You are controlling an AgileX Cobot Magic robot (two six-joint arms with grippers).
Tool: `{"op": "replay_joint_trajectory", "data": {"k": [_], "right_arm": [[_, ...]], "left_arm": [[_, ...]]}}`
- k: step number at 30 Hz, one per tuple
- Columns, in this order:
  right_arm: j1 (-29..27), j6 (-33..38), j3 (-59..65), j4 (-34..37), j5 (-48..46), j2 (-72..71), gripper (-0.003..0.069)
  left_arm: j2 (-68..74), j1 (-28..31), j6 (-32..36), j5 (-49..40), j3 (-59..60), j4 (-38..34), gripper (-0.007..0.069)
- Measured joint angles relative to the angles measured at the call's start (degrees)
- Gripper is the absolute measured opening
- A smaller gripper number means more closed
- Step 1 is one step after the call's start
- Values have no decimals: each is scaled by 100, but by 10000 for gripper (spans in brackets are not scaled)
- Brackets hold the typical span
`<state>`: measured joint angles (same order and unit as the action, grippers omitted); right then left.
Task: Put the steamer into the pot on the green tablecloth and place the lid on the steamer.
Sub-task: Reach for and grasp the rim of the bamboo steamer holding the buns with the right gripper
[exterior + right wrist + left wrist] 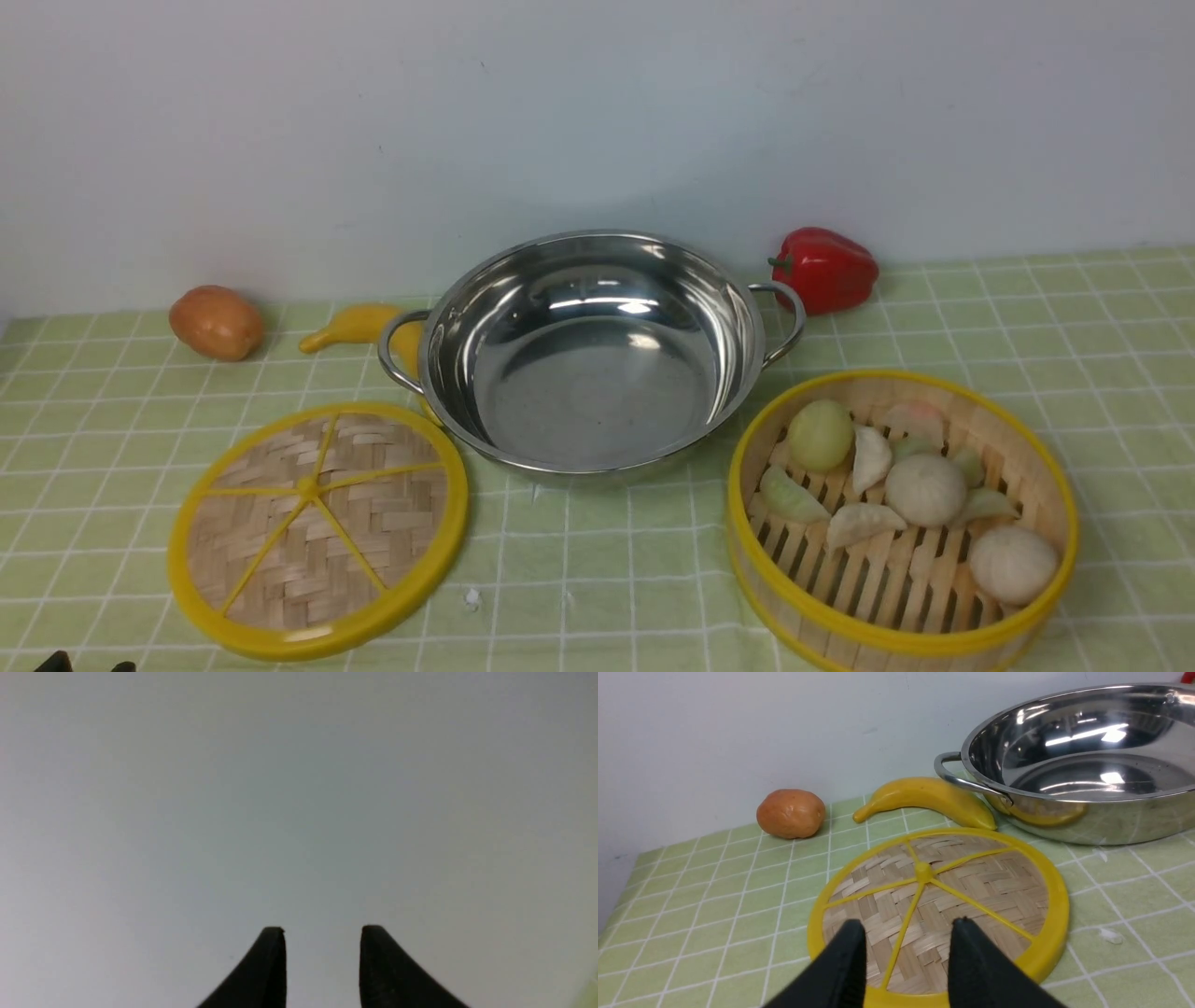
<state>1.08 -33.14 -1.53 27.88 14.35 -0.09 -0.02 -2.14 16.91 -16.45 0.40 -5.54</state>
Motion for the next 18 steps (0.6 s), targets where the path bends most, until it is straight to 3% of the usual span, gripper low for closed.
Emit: {"op": "replay_joint_trajectory", "data": {"k": [3, 5, 8, 13, 18], "right_arm": [[233, -24, -1333, -2085, -63, 193, 242], [348, -159, -1998, -2888, -497, 540, 242], [585, -566, -3079, -3768, -2013, 1324, 242], [1077, -187, -4006, -3774, -5151, 3039, 242], [1567, 905, -4187, -3128, -6390, 4451, 242]], "left_arm": [[0, 0, 0, 0, 0, 0, 243], [0, 0, 0, 0, 0, 0, 243], [0, 0, 0, 0, 0, 0, 243], [0, 0, 0, 0, 0, 0, 243], [0, 0, 0, 0, 0, 0, 243]]}}
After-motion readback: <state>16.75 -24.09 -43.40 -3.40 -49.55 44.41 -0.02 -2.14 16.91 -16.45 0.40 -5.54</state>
